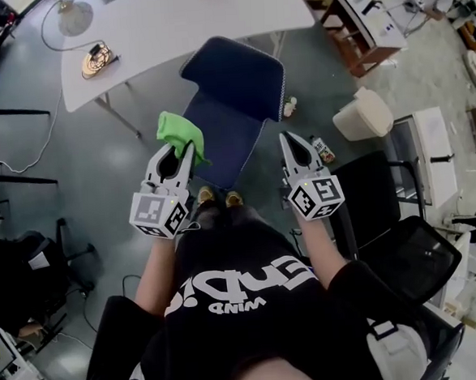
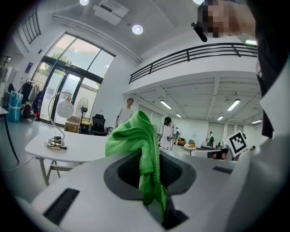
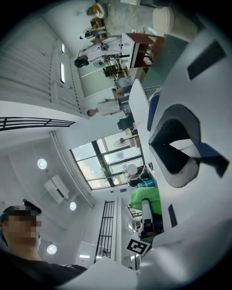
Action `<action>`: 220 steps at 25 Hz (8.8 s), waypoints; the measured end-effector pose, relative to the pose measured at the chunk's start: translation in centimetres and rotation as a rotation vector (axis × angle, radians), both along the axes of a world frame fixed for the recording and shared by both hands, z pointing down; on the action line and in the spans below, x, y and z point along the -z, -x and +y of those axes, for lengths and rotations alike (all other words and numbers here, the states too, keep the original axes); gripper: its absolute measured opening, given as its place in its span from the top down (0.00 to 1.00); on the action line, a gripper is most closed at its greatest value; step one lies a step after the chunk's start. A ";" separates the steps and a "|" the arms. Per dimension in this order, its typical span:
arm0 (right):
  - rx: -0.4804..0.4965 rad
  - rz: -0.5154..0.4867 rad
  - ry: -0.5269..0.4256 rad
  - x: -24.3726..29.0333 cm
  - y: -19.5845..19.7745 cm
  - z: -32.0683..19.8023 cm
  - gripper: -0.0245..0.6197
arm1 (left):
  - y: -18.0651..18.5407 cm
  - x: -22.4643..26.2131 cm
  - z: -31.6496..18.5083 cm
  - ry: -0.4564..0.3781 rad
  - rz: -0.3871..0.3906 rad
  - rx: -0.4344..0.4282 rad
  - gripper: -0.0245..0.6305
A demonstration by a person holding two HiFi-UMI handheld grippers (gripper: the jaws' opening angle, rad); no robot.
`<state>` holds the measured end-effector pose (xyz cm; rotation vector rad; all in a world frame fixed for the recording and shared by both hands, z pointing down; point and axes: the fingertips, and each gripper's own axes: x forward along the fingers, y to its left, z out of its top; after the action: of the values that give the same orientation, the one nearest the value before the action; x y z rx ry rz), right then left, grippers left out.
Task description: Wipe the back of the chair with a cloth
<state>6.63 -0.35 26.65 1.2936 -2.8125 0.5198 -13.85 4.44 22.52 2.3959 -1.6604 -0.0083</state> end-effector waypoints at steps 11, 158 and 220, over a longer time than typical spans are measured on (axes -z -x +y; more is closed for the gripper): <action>-0.112 -0.016 0.005 -0.6 1.7 -4.3 0.97 | 0.3 -1.2 -7.4 0.009 -0.020 -0.137 0.86; -0.373 -0.045 0.208 -24.6 -4.2 -10.7 0.97 | -10.0 -35.0 -25.5 0.155 -0.051 -0.493 0.86; -0.385 -0.014 0.273 -27.1 -4.4 -8.5 0.97 | -19.6 -46.2 -19.5 0.364 -0.108 -0.682 0.86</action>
<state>11.04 -8.86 53.72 1.7697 -2.3903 0.8862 5.71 -15.02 68.73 2.5535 -0.7149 0.4930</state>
